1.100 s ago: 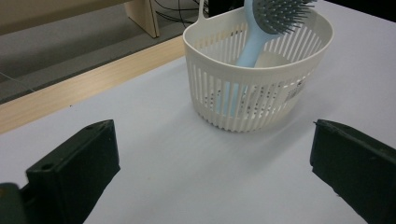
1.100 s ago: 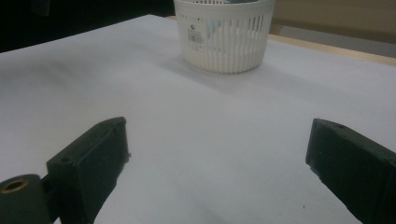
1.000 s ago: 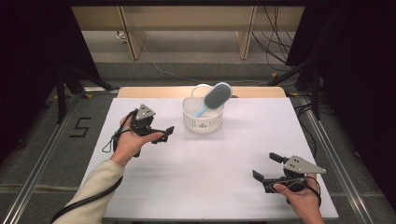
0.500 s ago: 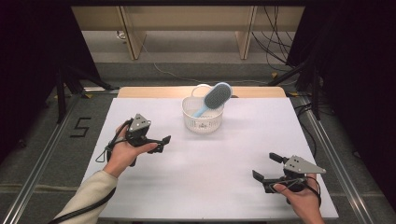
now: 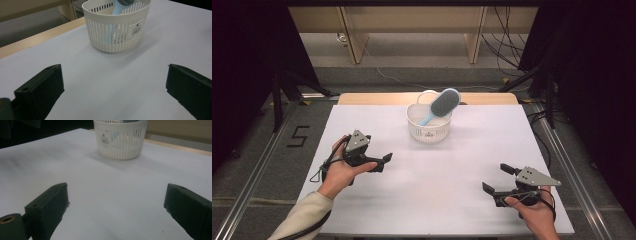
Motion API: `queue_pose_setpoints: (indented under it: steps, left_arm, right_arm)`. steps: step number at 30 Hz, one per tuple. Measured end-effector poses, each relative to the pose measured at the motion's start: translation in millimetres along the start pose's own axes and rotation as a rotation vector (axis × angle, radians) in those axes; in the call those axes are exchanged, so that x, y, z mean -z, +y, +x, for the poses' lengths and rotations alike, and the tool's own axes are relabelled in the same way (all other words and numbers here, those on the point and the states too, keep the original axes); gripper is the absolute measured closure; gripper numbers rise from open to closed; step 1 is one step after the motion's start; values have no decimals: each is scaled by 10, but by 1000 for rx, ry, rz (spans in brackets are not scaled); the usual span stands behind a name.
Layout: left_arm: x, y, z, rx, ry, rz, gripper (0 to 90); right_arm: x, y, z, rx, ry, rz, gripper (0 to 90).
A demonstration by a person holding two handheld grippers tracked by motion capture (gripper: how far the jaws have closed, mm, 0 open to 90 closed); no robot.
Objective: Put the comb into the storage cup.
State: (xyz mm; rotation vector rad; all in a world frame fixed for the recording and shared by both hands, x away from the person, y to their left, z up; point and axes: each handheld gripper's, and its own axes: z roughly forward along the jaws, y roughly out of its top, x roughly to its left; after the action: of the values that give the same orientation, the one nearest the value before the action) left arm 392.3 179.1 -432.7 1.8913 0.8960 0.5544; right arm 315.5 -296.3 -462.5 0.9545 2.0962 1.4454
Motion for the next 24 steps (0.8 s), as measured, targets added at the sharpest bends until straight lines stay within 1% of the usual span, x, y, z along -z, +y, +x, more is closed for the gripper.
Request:
queue_pose_setpoints:
  steps: [6, 8, 9, 10, 12, 17, 24]
  left_arm:
    - [36, -50, -33, -6, -1, 7, 9]
    - [49, -67, -41, -7, -3, 4, 9]
    - [53, -78, -49, -1, -9, 3, 9]
    - [65, -88, -49, -8, -5, 2, 9]
    - [82, -114, -57, -4, -14, 2, 9]
    - [126, -185, -70, -7, -15, 4, 9]
    - [167, -237, -91, -11, -23, 0, 9]
  right_arm:
    - [1, 1, 1, 2, 1, 0, 65]
    - [3, 2, 2, 1, 1, 0, 65]
    - [3, 1, 1, 1, 0, 0, 65]
    - [3, 1, 1, 1, 1, 0, 65]
    - [2, 1, 1, 2, 1, 0, 65]
    - [1, 1, 2, 2, 1, 2, 65]
    - [1, 1, 6, 3, 1, 2, 65]
